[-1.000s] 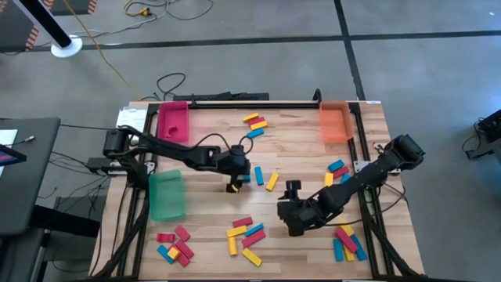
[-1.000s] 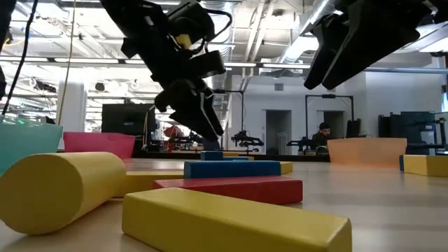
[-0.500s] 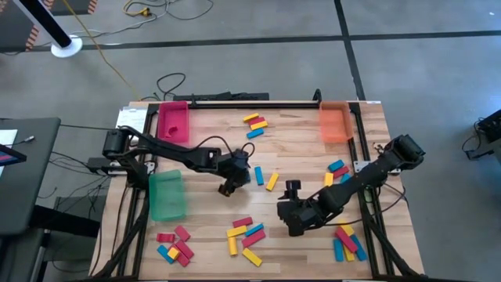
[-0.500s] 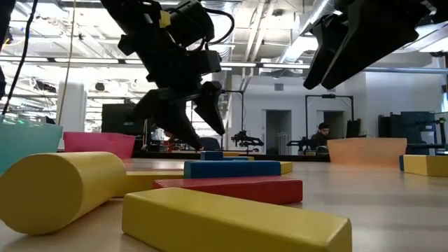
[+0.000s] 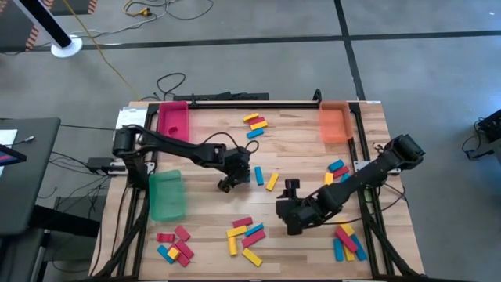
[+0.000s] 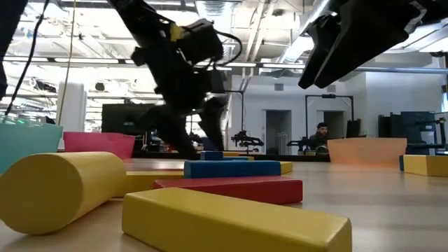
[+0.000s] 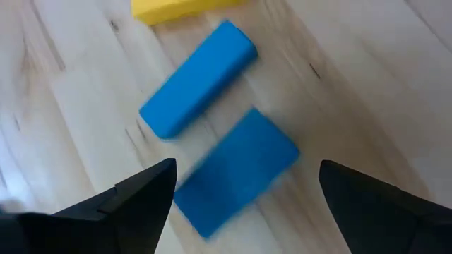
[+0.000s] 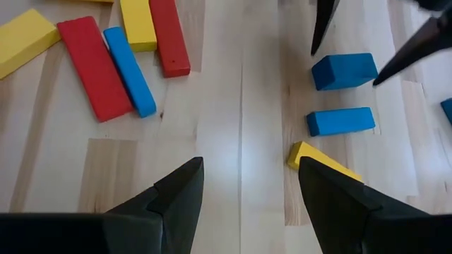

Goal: Sort blocks
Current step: Put the blue block into the orange bin

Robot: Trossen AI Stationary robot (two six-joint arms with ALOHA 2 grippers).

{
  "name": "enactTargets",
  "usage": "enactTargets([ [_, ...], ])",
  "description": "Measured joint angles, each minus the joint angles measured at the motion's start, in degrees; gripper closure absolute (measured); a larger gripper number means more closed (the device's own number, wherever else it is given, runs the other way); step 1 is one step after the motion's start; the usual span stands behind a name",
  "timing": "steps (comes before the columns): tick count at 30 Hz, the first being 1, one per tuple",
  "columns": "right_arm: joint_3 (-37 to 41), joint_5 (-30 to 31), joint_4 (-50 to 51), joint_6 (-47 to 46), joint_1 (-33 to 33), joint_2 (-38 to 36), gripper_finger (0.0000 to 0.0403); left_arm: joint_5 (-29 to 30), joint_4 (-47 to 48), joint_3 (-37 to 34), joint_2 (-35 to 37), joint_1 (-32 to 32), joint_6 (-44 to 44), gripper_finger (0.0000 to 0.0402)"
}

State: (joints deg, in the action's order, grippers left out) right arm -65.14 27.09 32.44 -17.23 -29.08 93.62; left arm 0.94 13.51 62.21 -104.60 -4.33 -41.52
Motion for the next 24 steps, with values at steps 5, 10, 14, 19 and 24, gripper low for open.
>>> enactTargets([
  [5, 0.0, 0.0, -0.3, 0.2, 0.0, 0.0, 0.0154, 1.8, 5.2, 5.8, -4.8, 0.1, -1.3, 0.0064],
  [10, 0.0, 0.0, -0.1, 0.1, -0.2, 0.0, 0.0154, 1.4, 14.0, 11.6, -9.3, 0.1, -1.9, 0.0098],
  [14, 0.0, 0.0, -0.1, 0.1, -0.2, 0.0, 0.0154, 1.1, 17.5, 13.5, -10.6, 0.1, -2.3, 0.0168],
  [19, 0.0, 0.0, -0.3, 0.1, -0.2, 0.0, 0.0154, 1.2, 19.4, 14.8, -10.1, 0.2, -2.8, 0.0275],
  [24, 0.0, 0.5, -0.4, -0.7, -0.1, 0.0, 0.0154, 2.3, 22.5, 16.6, -10.1, 0.2, -2.5, 0.0277],
])
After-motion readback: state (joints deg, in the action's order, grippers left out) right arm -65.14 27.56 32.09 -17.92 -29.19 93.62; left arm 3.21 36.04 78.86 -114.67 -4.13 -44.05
